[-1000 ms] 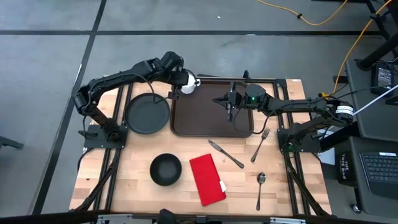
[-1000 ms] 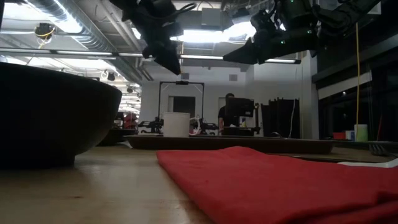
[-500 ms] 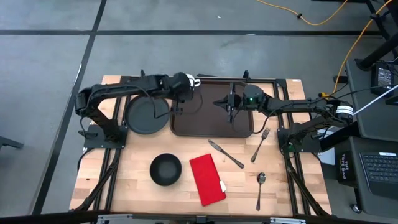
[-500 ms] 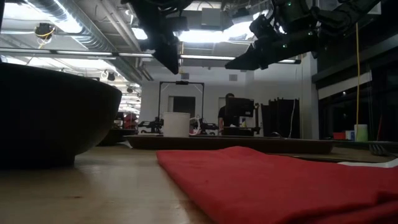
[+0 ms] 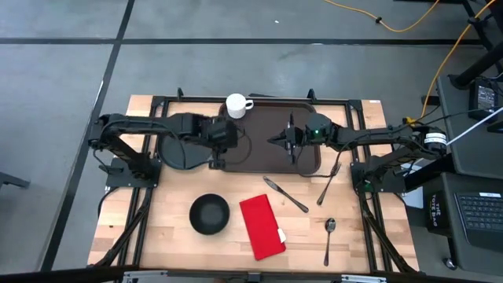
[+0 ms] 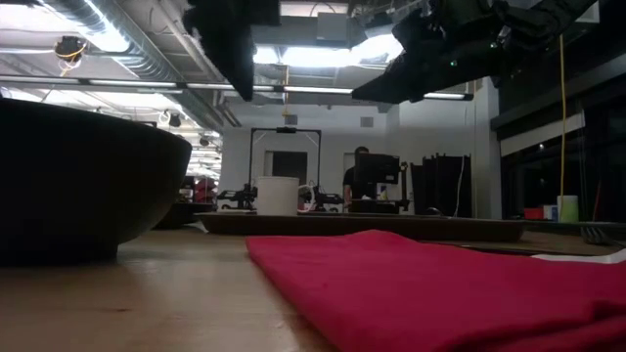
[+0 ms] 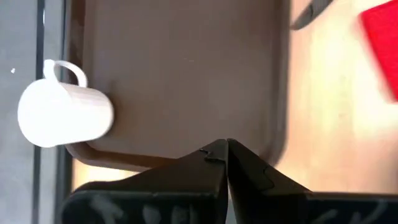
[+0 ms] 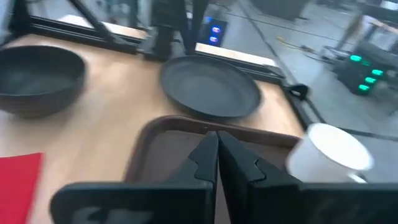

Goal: Set up tray
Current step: Put the black plate on the left side of the brown serving tray

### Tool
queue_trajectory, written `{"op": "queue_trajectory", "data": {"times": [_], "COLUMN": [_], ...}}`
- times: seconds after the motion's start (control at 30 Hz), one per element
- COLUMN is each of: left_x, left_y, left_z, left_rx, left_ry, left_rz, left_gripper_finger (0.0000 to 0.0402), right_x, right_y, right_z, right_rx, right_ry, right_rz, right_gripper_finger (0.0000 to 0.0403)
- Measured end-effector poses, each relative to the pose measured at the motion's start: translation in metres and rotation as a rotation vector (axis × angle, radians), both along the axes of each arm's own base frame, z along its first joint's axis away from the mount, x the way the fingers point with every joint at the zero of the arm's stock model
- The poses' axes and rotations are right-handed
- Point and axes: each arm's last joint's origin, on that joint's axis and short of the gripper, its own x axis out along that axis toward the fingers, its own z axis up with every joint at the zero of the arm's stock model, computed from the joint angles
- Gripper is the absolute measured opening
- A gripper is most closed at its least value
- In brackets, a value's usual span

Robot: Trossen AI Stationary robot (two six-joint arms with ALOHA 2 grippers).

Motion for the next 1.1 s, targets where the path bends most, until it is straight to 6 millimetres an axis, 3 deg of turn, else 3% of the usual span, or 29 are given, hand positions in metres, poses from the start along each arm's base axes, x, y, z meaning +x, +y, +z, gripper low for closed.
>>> {"op": "queue_trajectory", "data": {"times": [0.27,0.53,0.8,1.1], "left_x": [-0.047,-0.093,-0.103,-0.102], "left_y": [-0.029,-0.034,-0.034,-0.035], "left_z": [-0.033,-0.057,-0.066,-0.074], "left_rx": [-0.007,-0.156,-0.234,-0.289], "left_ry": [-0.085,-0.174,-0.179,-0.123], "left_rz": [0.111,0.389,0.554,0.646], "left_gripper_finger": [0.0003,0.0003,0.0009,0.0056], "right_x": [0.001,0.002,0.002,0.002], "right_y": [0.011,0.015,0.015,0.015], "right_z": [-0.003,-0.003,-0.003,-0.003], "right_rx": [0.023,0.067,0.062,0.04], "right_ry": [0.031,0.035,0.035,0.031], "right_rz": [0.067,0.068,0.069,0.074], "right_gripper_finger": [0.0005,0.0026,0.0029,0.0029]}}
